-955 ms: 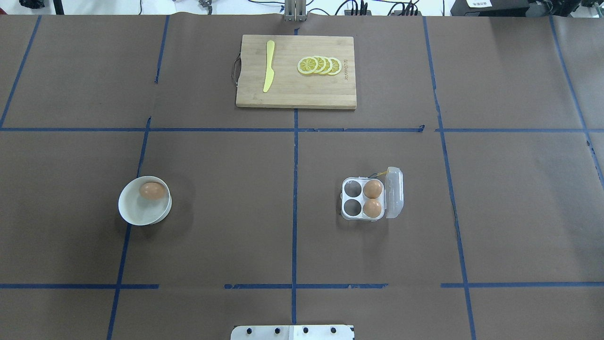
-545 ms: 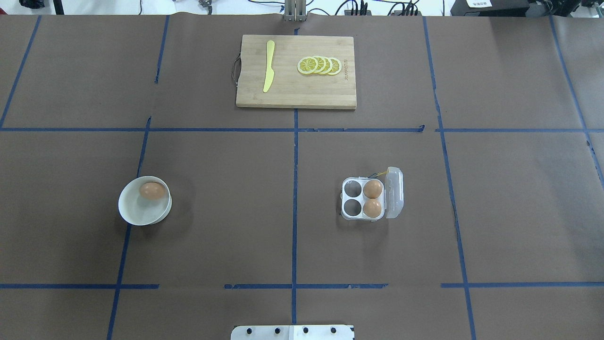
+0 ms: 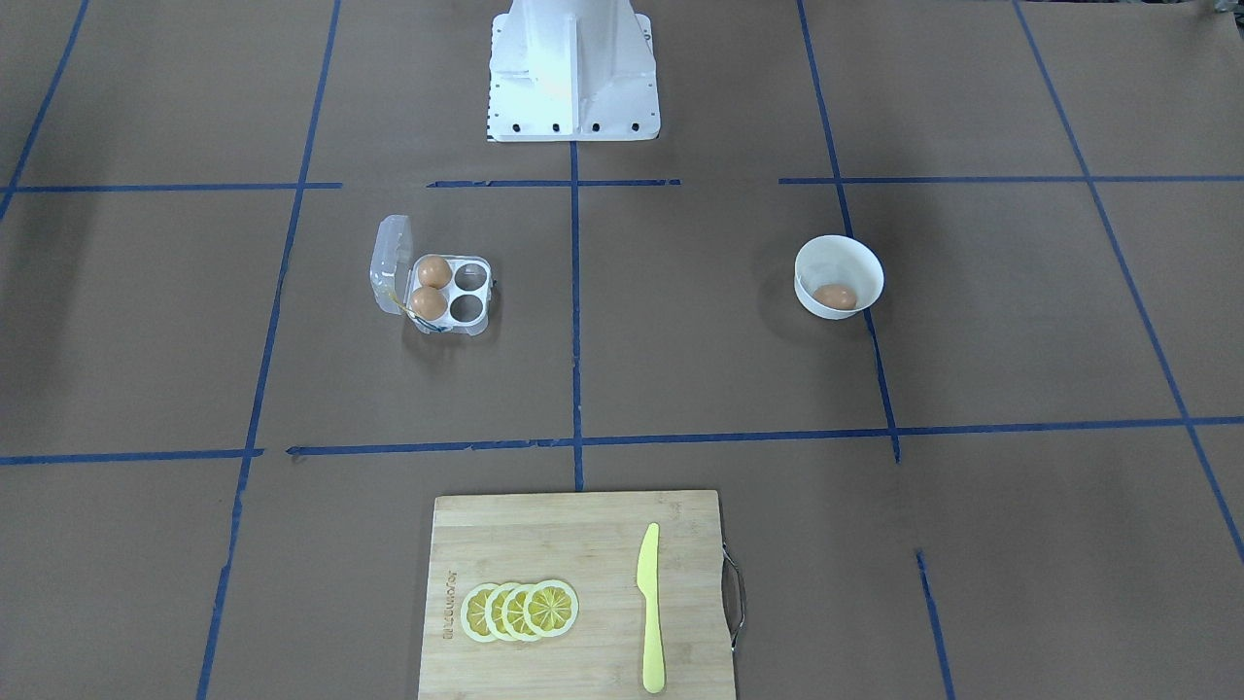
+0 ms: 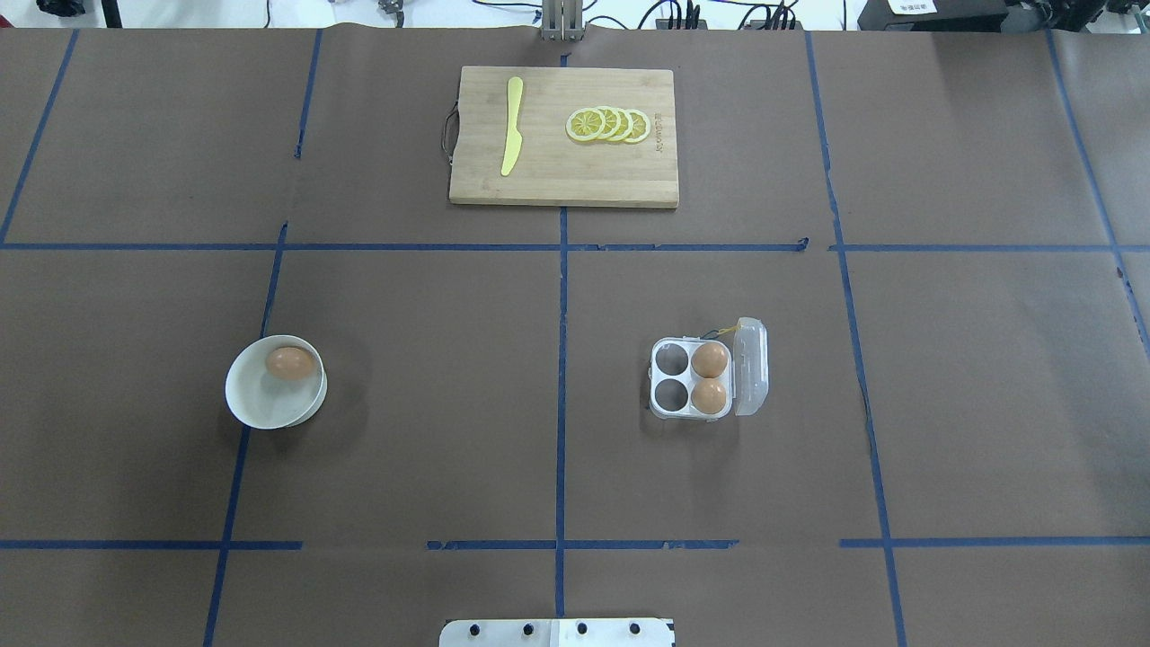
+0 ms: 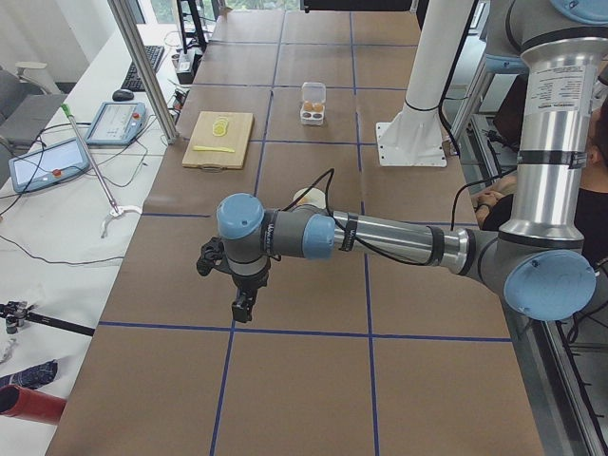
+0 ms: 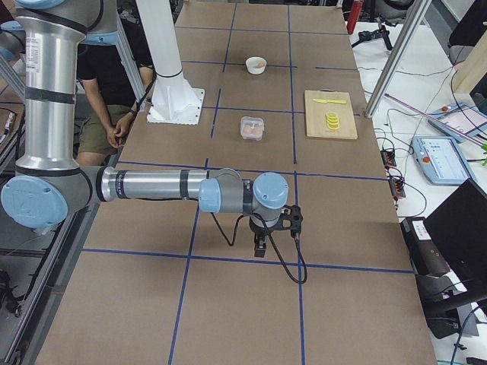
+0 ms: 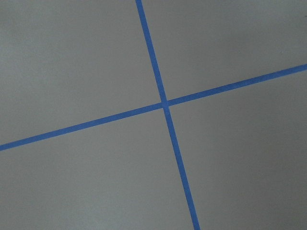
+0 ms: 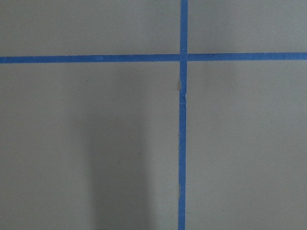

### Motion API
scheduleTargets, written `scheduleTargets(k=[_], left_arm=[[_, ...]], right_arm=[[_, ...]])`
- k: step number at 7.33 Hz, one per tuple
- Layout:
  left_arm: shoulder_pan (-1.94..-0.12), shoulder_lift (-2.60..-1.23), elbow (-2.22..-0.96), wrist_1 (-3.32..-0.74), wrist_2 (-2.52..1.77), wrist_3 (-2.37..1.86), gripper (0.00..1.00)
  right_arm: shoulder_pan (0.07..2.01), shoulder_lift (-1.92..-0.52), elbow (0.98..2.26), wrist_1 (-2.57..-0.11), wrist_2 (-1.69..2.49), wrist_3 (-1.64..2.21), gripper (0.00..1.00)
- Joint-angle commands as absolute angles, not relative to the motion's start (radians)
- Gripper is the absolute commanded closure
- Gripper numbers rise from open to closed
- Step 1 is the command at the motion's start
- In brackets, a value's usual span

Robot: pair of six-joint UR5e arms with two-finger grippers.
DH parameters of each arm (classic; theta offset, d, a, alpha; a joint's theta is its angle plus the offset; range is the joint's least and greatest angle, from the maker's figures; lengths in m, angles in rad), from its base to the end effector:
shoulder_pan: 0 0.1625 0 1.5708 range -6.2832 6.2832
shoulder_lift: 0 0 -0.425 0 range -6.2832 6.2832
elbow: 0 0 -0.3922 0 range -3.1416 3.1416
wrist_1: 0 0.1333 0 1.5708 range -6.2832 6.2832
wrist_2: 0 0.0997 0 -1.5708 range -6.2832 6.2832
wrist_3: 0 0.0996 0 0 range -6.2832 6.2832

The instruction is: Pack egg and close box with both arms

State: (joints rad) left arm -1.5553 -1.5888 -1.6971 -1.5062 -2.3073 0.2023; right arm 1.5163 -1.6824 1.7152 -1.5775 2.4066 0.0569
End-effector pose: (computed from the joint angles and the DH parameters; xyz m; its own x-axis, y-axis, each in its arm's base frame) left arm -0.0586 -0.5020 0.5966 0.7217 0.2639 -0.6399 -0.1638 0.9633 0.2125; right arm 0.0350 -0.4486 0.6362 0.6705 0.0010 0.7419 0.0164 0.9997 -0.0161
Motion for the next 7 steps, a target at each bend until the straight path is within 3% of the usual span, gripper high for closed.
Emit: scheduleTargets(k=[1, 7], left_arm=[[-1.549, -1.586, -1.698, -1.509, -2.358, 0.199, 0.0], [-1.549, -1.586, -1.698, -1.56, -2.422, 0.204, 0.0]], right_arm=[[1.514, -1.689, 1.709, -1.539, 2.428, 0.058, 0.0], [1.491, -1.689, 1.703, -1.476, 2.428, 0.057, 0.0]])
